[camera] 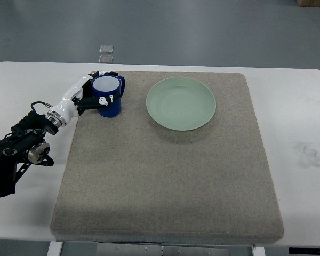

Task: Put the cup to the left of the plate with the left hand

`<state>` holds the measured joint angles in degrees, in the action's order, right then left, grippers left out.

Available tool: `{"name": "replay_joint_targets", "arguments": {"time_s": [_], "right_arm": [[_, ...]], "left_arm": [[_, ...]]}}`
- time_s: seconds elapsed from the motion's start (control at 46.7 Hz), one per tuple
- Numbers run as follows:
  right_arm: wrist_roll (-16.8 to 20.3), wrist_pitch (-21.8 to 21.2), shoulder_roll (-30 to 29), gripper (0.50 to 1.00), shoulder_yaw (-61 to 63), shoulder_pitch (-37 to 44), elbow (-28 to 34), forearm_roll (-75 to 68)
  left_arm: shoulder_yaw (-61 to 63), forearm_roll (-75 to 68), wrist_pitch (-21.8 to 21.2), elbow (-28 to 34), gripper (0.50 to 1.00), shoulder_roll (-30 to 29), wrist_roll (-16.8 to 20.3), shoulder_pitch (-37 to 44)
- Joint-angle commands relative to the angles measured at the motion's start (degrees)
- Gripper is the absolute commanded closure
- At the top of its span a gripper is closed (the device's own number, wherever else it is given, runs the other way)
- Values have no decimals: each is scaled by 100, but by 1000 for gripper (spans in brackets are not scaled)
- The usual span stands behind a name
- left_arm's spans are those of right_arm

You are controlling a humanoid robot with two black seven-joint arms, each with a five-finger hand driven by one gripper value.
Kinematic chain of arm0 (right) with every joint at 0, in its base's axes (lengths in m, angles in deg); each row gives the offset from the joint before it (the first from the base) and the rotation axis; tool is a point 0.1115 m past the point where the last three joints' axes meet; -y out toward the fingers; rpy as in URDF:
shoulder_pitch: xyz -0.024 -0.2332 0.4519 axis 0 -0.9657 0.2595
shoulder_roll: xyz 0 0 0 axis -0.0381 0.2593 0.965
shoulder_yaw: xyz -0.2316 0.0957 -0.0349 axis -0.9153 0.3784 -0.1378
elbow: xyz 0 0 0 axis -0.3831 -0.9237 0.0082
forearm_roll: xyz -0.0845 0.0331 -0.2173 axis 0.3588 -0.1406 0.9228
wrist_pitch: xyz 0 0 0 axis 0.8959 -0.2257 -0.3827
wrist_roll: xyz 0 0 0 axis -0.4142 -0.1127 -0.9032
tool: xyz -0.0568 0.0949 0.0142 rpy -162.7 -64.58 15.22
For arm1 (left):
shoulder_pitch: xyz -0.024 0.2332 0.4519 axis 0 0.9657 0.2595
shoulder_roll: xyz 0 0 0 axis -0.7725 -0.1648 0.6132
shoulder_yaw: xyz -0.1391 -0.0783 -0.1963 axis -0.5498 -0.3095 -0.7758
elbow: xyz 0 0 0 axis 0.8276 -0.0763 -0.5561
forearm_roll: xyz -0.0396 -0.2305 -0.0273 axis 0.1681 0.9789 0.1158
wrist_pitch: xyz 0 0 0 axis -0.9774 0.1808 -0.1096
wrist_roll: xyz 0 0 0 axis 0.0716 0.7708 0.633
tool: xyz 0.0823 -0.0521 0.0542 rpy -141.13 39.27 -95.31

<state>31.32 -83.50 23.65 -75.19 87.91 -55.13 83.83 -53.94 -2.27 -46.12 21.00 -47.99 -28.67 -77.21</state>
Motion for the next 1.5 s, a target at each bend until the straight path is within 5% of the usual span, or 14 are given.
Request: {"name": "replay_joint_targets", "arguments": {"time_s": [0.0, 0.193, 0.278, 0.428, 1.477], "right_arm": [[0, 0, 0, 568, 0, 0, 2, 0], [0, 0, 0, 568, 0, 0, 2, 0], [0, 0, 0, 568, 0, 0, 2, 0], [0, 0, 0, 568, 0, 0, 2, 0], [0, 0, 0, 568, 0, 0, 2, 0]], "left_arm": [[-1, -7, -11, -11, 834, 5, -1, 0], [-10, 2, -11, -37, 718, 5, -1, 0], [-28, 20, -11, -55, 581, 5, -1, 9], [-19, 274, -3, -73, 506, 5, -10, 18], [-353, 1277, 24, -688, 504, -549, -10, 0]]}}
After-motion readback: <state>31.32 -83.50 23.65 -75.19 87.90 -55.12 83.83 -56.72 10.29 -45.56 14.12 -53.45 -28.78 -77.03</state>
